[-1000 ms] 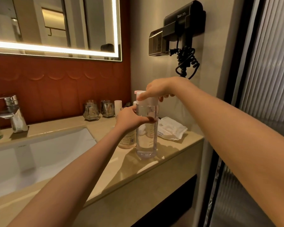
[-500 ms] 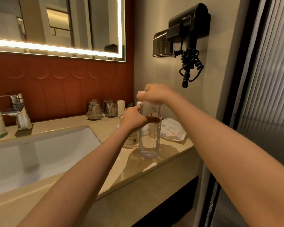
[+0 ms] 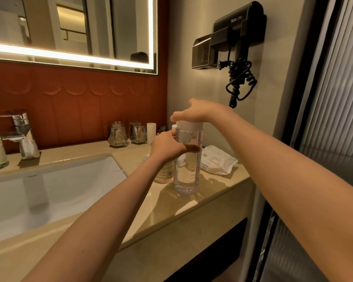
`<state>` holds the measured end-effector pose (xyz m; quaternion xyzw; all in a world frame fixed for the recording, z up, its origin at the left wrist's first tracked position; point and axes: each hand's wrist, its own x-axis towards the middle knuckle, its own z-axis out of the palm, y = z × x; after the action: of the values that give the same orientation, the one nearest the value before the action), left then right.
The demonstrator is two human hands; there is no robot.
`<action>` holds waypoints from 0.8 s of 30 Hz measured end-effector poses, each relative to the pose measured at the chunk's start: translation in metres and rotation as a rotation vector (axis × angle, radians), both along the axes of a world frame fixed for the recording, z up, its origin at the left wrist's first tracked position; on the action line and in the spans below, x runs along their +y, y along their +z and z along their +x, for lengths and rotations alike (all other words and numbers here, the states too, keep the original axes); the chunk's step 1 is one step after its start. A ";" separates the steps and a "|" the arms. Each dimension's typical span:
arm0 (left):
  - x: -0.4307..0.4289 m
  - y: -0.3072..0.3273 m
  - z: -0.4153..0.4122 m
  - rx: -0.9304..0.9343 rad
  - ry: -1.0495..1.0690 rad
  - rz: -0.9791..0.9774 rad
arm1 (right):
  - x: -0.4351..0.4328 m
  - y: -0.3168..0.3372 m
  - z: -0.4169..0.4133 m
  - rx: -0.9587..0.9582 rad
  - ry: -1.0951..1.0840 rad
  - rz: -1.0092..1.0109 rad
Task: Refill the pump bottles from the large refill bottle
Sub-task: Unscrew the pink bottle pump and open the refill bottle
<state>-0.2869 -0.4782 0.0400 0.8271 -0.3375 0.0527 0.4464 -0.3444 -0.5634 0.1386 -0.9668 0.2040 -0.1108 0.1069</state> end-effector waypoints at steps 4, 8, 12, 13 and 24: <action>-0.002 0.000 0.002 -0.009 -0.011 0.006 | -0.001 0.003 0.004 0.037 0.103 0.021; -0.002 -0.001 0.004 -0.004 -0.010 0.003 | -0.001 0.004 0.000 0.055 0.079 0.015; -0.002 0.000 0.002 0.000 -0.017 -0.008 | -0.002 0.006 -0.001 0.024 0.090 -0.008; -0.002 0.000 0.002 0.001 -0.018 -0.011 | -0.001 0.009 -0.004 0.010 0.109 -0.002; -0.003 -0.001 0.004 0.019 -0.017 -0.016 | 0.007 0.014 -0.012 0.160 0.229 -0.015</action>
<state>-0.2833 -0.4814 0.0388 0.8210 -0.3400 0.0439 0.4566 -0.3561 -0.5563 0.1522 -0.9902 0.0995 -0.0219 0.0951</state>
